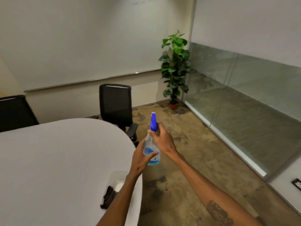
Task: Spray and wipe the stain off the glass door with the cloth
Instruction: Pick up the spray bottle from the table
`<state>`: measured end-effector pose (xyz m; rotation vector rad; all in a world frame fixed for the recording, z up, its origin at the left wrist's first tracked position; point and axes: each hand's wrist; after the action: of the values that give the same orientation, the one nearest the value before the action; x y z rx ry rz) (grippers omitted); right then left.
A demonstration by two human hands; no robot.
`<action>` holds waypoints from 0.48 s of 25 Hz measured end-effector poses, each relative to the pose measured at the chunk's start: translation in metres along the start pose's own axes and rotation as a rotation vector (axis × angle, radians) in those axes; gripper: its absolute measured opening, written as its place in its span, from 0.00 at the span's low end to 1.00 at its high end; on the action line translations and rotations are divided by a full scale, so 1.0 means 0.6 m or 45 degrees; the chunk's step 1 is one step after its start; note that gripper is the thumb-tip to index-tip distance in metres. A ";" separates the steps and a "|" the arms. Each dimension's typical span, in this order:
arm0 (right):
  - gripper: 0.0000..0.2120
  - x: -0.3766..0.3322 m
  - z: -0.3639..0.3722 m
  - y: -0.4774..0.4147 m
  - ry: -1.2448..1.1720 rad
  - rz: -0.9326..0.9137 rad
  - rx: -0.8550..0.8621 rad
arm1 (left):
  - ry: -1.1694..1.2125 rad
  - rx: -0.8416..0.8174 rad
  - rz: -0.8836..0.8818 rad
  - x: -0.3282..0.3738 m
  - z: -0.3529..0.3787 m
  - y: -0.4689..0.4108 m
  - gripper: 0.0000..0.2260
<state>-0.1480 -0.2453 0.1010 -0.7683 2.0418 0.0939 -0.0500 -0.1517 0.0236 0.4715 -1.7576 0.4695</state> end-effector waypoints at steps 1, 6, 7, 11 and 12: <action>0.14 0.013 -0.044 0.005 0.034 -0.019 0.053 | -0.020 -0.030 0.017 0.017 0.036 -0.004 0.24; 0.16 0.107 -0.278 0.067 0.119 0.009 0.321 | 0.029 -0.264 0.123 0.112 0.271 0.010 0.18; 0.16 0.134 -0.334 0.088 0.137 0.027 0.388 | 0.066 -0.324 0.151 0.135 0.334 0.022 0.17; 0.18 0.212 -0.516 0.157 0.153 0.122 0.569 | 0.262 -0.492 0.139 0.208 0.537 0.064 0.19; 0.18 0.234 -0.562 0.176 0.149 0.159 0.618 | 0.291 -0.549 0.144 0.226 0.588 0.079 0.21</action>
<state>-0.5097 -0.3466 0.1596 -0.3483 2.1014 -0.3723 -0.3914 -0.3129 0.0741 0.0120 -1.6089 0.2020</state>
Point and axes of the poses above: each hand's wrist, its own y-axis away from the middle knuckle, its own z-axis out of the palm, x = y × z, and after that the axes turned 9 degrees about y, right-handed
